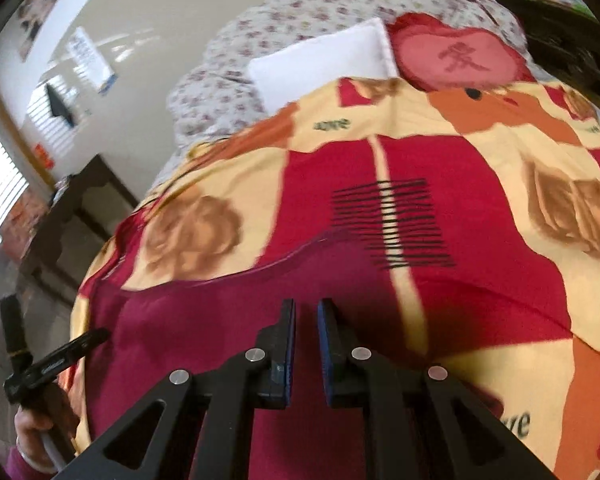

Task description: Fold small clothes

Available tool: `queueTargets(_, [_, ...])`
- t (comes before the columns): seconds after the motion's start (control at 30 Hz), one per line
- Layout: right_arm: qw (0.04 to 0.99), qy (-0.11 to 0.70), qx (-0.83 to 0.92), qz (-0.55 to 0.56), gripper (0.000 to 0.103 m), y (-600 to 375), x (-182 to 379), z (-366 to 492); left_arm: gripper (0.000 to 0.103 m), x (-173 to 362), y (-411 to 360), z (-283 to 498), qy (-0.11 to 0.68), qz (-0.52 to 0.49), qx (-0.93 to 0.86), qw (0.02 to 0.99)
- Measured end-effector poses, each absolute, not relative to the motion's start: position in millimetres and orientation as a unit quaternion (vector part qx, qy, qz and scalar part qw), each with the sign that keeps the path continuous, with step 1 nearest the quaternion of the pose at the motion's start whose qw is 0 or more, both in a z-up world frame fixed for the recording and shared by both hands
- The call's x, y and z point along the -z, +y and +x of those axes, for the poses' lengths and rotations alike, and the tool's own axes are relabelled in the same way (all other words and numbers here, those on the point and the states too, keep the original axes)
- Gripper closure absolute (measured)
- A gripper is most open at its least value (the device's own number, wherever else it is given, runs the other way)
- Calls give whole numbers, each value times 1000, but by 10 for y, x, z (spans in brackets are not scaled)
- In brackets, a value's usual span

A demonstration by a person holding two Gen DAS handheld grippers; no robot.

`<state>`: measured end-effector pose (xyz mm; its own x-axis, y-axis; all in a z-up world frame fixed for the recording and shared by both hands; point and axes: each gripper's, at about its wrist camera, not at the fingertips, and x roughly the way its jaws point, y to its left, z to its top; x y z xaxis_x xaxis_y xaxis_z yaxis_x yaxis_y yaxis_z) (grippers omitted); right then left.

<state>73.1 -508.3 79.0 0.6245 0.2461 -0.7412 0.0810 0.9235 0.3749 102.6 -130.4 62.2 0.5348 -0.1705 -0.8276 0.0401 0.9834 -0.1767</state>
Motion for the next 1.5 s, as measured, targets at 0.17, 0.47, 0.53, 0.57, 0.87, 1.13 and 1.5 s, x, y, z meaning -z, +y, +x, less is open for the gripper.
queueTargets(0.17, [880, 431, -42, 193, 93, -5144, -644, 943, 22, -477, -1297, 1146, 491, -80, 59, 866])
queueTargets(0.47, [886, 426, -64, 174, 93, -4879, -985, 696, 22, -638, -1088, 985, 492, -126, 58, 860])
queueTargets(0.53, [880, 429, -111, 171, 92, -4658, -1087, 624, 22, -719, -1024, 838, 483, -130, 67, 863])
queueTargets(0.57, [875, 433, -135, 169, 90, -4526, -1123, 608, 22, -757, -986, 737, 478, -135, 73, 865])
queueTargets(0.87, [847, 448, -267, 105, 59, -3085, -1146, 823, 22, -681, -810, 159, 480, -154, 80, 860])
queueTargets(1.13, [814, 502, -268, 119, 59, -2492, -797, 1244, 22, -394, -739, -15, 496, -185, 84, 844])
queueTargets(1.5, [790, 568, -215, -80, 33, -1596, -566, 1369, 22, -319, -705, -192, 467, -195, 100, 857])
